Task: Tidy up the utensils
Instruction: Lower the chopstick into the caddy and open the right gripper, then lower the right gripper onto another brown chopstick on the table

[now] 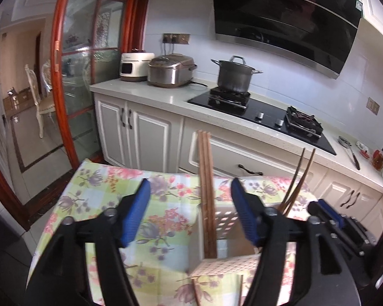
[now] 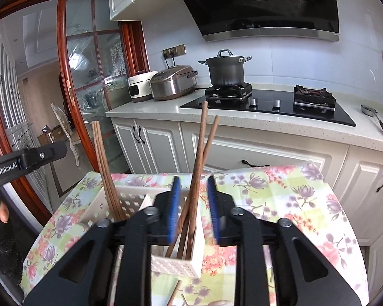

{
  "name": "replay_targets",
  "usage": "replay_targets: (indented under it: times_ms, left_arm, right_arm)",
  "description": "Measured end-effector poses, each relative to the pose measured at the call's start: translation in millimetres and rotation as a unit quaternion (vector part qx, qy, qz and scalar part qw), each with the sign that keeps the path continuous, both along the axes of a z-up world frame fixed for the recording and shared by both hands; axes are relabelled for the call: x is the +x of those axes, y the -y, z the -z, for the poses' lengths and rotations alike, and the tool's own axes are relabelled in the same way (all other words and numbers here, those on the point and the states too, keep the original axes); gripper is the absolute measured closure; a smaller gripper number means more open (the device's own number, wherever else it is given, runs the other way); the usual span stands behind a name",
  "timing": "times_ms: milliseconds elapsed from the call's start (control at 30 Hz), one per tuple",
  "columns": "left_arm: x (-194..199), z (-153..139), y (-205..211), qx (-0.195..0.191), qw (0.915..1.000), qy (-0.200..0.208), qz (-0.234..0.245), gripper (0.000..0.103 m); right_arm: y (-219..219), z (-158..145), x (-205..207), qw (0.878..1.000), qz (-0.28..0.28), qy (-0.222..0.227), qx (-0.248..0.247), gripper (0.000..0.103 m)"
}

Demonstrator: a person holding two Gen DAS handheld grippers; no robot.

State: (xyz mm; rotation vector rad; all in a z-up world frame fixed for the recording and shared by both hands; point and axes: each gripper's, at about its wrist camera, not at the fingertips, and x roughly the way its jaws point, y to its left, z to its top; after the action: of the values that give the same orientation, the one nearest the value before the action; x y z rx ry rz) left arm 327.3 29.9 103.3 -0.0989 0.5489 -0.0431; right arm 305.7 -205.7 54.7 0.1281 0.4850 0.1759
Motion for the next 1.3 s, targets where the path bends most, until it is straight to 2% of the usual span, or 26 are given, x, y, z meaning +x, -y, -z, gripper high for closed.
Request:
replay_targets:
  times_ms: [67, 167, 233, 300, 667, 967, 1100, 1300]
  left_arm:
    - [-7.6, 6.4, -4.5, 0.004, 1.0, 0.002, -0.008, 0.036]
    - [-21.4, 17.9, -14.0, 0.004, 0.9997, 0.005, -0.024, 0.024]
    - [-32.3, 26.8, -19.7, 0.009, 0.9993, 0.011, -0.035, 0.015]
    - [-40.9, 37.5, -24.2, 0.014, 0.9989, 0.01, -0.043, 0.012]
    - [-70.7, 97.5, -28.6, 0.029, 0.9974, -0.038, -0.054, 0.011]
    - [-85.0, 139.7, -37.5, 0.015, 0.9933, -0.088, -0.074, 0.011]
    - [-94.7, 155.8, -33.8, 0.034, 0.992, -0.095, -0.076, 0.011]
    - [-100.8, 164.7, -31.6, 0.055, 0.991, -0.097, -0.074, 0.011]
  right_arm:
    - [1.9, 3.8, -6.4, 1.0, 0.002, -0.003, -0.001, 0.078]
    - [1.8, 12.3, -14.8, 1.0, 0.001, -0.015, -0.002, 0.078]
    - [1.0, 18.2, -20.2, 1.0, 0.0, -0.024, -0.002, 0.075]
    - [-1.1, 26.5, -27.2, 0.999, -0.002, -0.035, 0.0, 0.068]
    - [-34.5, 79.6, -57.2, 0.994, -0.036, -0.098, -0.03, 0.067]
    - [-52.0, 115.9, -65.2, 0.986, -0.043, -0.158, -0.035, 0.067]
    - [-58.5, 129.3, -66.0, 0.982, -0.046, -0.179, -0.044, 0.067]
    - [-64.2, 136.6, -64.6, 0.979, -0.047, -0.192, -0.058, 0.068]
